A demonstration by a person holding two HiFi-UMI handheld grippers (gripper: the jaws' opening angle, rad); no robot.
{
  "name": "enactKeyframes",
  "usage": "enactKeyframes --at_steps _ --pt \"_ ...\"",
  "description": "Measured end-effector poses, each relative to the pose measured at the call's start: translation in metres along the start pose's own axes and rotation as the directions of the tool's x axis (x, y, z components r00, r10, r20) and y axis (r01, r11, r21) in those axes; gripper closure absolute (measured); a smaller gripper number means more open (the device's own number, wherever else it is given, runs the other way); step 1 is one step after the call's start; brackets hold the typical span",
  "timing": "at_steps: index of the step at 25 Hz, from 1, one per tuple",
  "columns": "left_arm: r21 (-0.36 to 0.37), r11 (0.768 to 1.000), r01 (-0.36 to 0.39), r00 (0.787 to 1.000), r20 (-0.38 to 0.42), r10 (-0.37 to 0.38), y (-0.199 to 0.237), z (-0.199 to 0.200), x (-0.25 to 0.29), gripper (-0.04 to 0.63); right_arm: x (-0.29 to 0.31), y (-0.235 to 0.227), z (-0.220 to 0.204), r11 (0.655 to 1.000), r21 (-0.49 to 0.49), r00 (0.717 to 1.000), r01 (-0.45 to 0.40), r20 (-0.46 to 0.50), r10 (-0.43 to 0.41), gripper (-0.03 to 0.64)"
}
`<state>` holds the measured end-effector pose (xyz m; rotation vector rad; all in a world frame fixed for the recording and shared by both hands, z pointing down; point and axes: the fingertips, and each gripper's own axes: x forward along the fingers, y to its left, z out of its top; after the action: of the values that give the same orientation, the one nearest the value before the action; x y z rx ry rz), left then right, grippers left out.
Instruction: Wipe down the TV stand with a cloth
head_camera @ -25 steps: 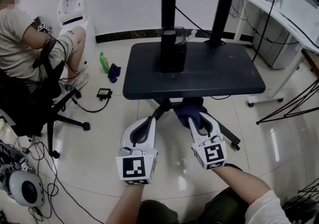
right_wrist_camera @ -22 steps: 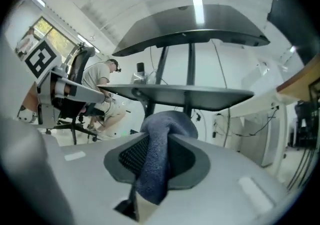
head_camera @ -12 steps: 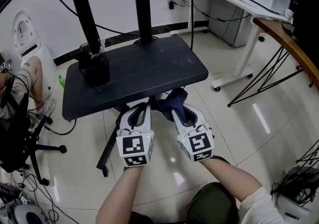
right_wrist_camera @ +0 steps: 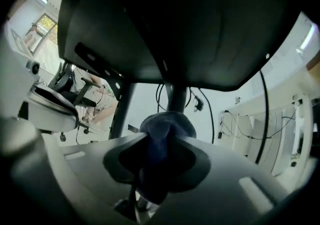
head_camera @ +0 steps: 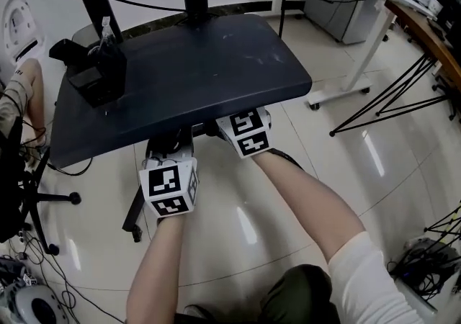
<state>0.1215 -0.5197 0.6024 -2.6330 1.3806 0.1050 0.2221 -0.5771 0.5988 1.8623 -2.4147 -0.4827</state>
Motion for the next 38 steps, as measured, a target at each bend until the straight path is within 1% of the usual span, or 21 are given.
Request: enactKeyframes --at_steps 2,5,7,9,11,12,14,17,19,22,24,25,27,29,31,32,33,34,36,37,38 --pt "0.014 1.000 -0.010 1.000 -0.024 0.010 0.005 -0.025 0.003 0.421 0.015 0.003 -0.028 0.999 -0.035 0.999 -0.019 -0.037 0.018 0.515" --pt "0.029 0.999 -0.025 0.996 -0.080 0.027 0.011 -0.066 0.004 0.420 0.027 0.021 -0.120 0.999 0.018 0.986 -0.049 -0.159 0.052 0.515" --pt "-0.002 0.999 -0.043 0.993 -0.107 0.042 0.016 -0.085 0.007 0.420 0.025 0.034 -0.171 0.997 0.032 0.968 -0.068 -0.240 0.074 0.515" --pt "-0.055 0.997 -0.055 0.989 -0.143 0.046 0.017 -0.105 0.013 0.421 0.019 0.048 -0.214 0.995 0.020 0.940 -0.097 -0.326 0.098 0.515" --pt "-0.076 0.996 -0.047 0.982 -0.186 0.032 0.014 -0.127 0.017 0.420 0.010 0.058 -0.247 0.994 0.030 0.919 -0.107 -0.379 0.110 0.515" --pt "-0.075 0.997 -0.034 0.979 -0.201 0.018 0.009 -0.136 0.018 0.420 0.003 0.058 -0.257 0.995 0.040 0.915 -0.096 -0.390 0.104 0.515" --pt "-0.075 0.997 -0.002 0.978 -0.210 -0.014 -0.009 -0.144 0.020 0.420 -0.021 0.045 -0.270 0.996 0.072 0.914 -0.043 -0.400 0.068 0.515" --pt "-0.090 0.993 0.070 0.980 -0.182 -0.085 -0.049 -0.138 0.017 0.420 -0.077 0.030 -0.285 0.996 0.088 0.912 0.027 -0.410 0.011 0.515" --pt "-0.048 0.988 0.149 0.978 -0.139 -0.154 -0.085 -0.133 0.012 0.419 -0.129 0.019 -0.312 0.996 0.067 0.904 0.067 -0.427 -0.032 0.515" --pt "0.010 0.962 0.273 0.959 -0.087 -0.271 -0.146 -0.133 0.001 0.420 -0.221 -0.010 -0.369 0.985 0.036 0.853 0.168 -0.507 -0.126 0.515" --pt "0.051 0.948 0.315 0.948 -0.064 -0.312 -0.181 -0.128 -0.006 0.411 -0.270 -0.031 -0.376 0.973 0.028 0.837 0.229 -0.517 -0.182 0.515" --pt "0.082 0.944 0.321 0.947 -0.049 -0.317 -0.195 -0.121 -0.010 0.411 -0.286 -0.041 -0.362 0.967 0.025 0.843 0.253 -0.497 -0.208 0.515" --pt "0.121 0.939 0.321 0.947 -0.019 -0.321 -0.215 -0.099 -0.014 0.411 -0.299 -0.053 -0.309 0.959 0.035 0.878 0.282 -0.411 -0.243 0.516" --pt "0.135 0.942 0.308 0.950 0.016 -0.313 -0.220 -0.067 -0.014 0.411 -0.287 -0.054 -0.232 0.961 0.045 0.926 0.272 -0.284 -0.249 0.517" --pt "0.156 0.951 0.268 0.956 0.075 -0.282 -0.208 -0.019 -0.017 0.411 -0.264 -0.050 -0.142 0.969 0.057 0.964 0.241 -0.131 -0.232 0.515" --pt "0.165 0.957 0.239 0.959 0.114 -0.259 -0.198 0.011 -0.022 0.411 -0.256 -0.045 -0.095 0.970 0.080 0.972 0.229 -0.067 -0.224 0.517" --pt "0.165 0.963 0.213 0.960 0.147 -0.238 -0.188 0.042 -0.030 0.413 -0.254 -0.038 -0.051 0.967 0.120 0.974 0.227 -0.038 -0.224 0.517" --pt "0.153 0.968 0.197 0.963 0.156 -0.221 -0.179 0.072 -0.043 0.413 -0.257 -0.028 -0.011 0.959 0.164 0.972 0.233 -0.039 -0.230 0.517" --pt "0.114 0.978 0.174 0.980 0.076 -0.183 -0.156 0.122 -0.077 0.413 -0.267 -0.008 0.069 0.952 0.199 0.971 0.234 -0.009 -0.237 0.517" --pt "0.104 0.984 0.147 0.988 0.034 -0.151 -0.138 0.145 -0.096 0.413 -0.266 0.001 0.111 0.960 0.184 0.973 0.211 0.055 -0.224 0.517" --pt "0.103 0.989 0.107 0.994 0.018 -0.110 -0.115 0.168 -0.115 0.413 -0.258 0.012 0.152 0.972 0.156 0.971 0.174 0.140 -0.196 0.517"
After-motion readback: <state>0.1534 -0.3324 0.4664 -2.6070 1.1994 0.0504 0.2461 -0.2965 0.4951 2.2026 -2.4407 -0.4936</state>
